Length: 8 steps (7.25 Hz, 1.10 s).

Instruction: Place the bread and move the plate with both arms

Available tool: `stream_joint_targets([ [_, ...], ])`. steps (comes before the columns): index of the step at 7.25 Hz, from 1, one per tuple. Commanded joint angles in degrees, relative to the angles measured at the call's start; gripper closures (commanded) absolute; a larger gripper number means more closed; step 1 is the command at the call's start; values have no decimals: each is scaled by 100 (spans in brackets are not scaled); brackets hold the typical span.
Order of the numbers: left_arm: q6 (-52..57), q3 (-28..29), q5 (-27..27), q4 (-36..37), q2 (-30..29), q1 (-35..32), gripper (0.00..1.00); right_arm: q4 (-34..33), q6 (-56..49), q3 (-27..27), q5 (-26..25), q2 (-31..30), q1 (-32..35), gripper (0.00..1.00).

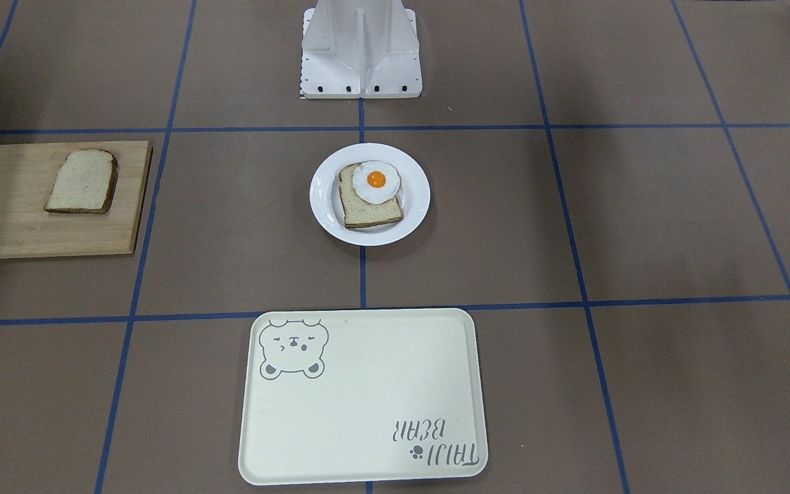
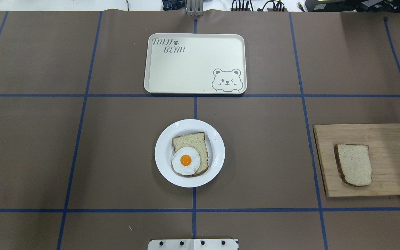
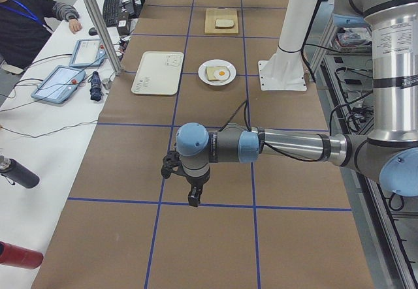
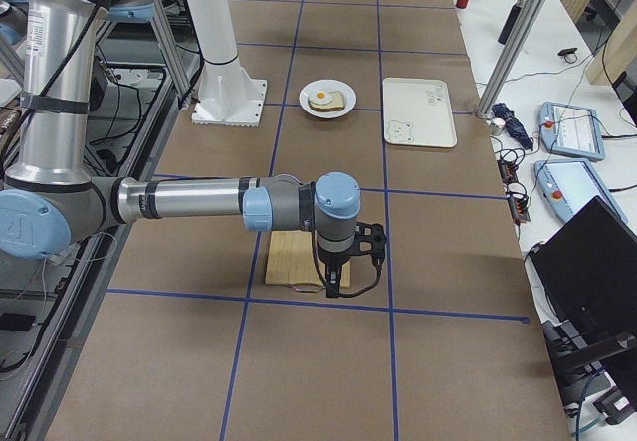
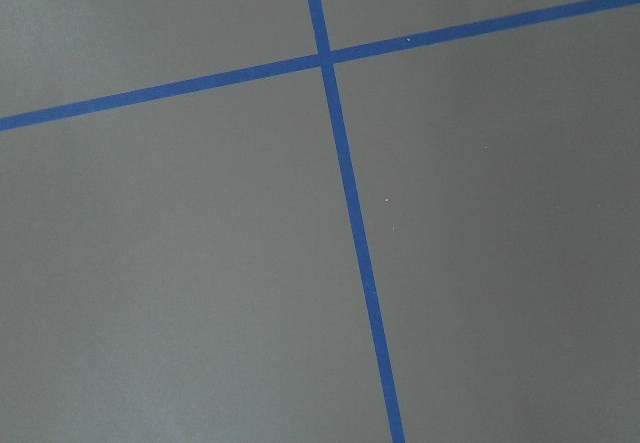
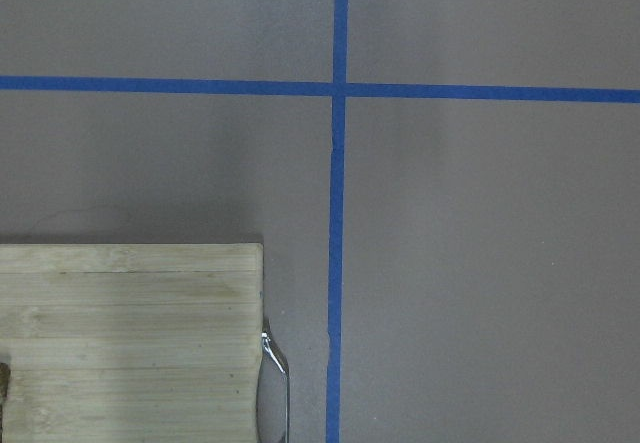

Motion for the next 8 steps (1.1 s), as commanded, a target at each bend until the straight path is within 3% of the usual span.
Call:
stream_joint_targets([
  [1, -9, -53, -35, -4, -5, 0, 2, 0, -4, 0, 10, 15, -1, 0],
  [2, 0, -140, -9, -4, -5, 0, 2, 52, -12, 9, 10, 32, -1, 0],
  [4, -9, -273, 0, -13, -74, 9, 2, 1059, 57, -61, 168, -11, -18, 0],
  [7, -35, -238, -17, -4, -269, 0, 2, 1432, 154, -97, 1132, 24, -105, 0],
  [8, -35, -238, -35, -4, -234, 0, 2, 1546, 763, -79, 1257, 33, -315, 0],
])
